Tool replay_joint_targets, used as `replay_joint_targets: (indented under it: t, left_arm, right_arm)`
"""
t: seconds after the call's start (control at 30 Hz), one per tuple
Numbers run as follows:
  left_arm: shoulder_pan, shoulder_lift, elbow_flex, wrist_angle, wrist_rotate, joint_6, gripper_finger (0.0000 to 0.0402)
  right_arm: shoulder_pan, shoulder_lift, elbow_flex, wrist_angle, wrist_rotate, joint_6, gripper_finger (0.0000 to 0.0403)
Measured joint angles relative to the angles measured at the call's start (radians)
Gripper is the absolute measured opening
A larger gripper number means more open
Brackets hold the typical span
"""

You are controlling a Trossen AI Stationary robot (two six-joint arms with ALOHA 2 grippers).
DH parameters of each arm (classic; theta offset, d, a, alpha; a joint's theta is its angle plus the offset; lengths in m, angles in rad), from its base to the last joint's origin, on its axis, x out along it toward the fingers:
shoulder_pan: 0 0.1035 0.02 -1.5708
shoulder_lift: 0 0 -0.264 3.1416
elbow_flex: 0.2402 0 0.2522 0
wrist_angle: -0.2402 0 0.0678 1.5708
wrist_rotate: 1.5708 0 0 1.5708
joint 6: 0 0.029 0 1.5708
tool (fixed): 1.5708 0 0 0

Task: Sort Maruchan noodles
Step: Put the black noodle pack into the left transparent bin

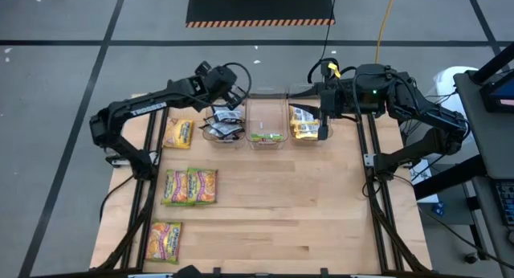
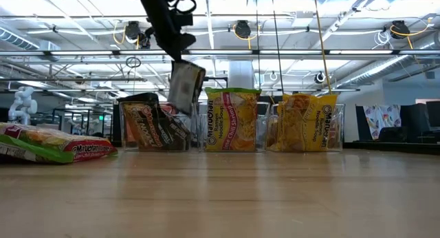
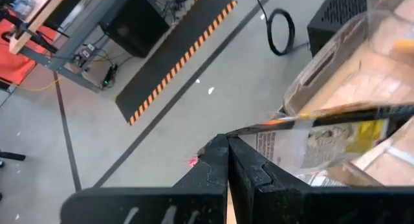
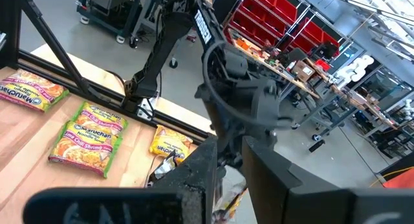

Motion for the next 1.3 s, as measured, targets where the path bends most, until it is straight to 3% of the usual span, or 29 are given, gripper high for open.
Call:
replay_joint_targets:
  t: [0.37,0.5,1.03,1.3]
  left_arm:
    - [0.014,0.025,0.0,-0.004,0.003,-0.02,0.0]
    - [0.027,0.025,-0.001,-0.018,0.058,-0.027,0.0]
    - [0.034,0.023,-0.189,0.018,0.124,-0.122,0.0]
    - [0.034,0.02,-0.198,-0.014,0.123,-0.15,0.0003]
  right_arm:
    - [0.0,0.0,0.0,-0.039,0.0,0.0,0.0068]
    - [0.0,0.0,0.0,-0.045,0.0,0.003,0.0068]
    - [0.0,0.0,0.0,-0.045,0.0,0.007,0.0068]
    - [0.0,0.0,0.0,-0.045,0.0,0.006,0.0068]
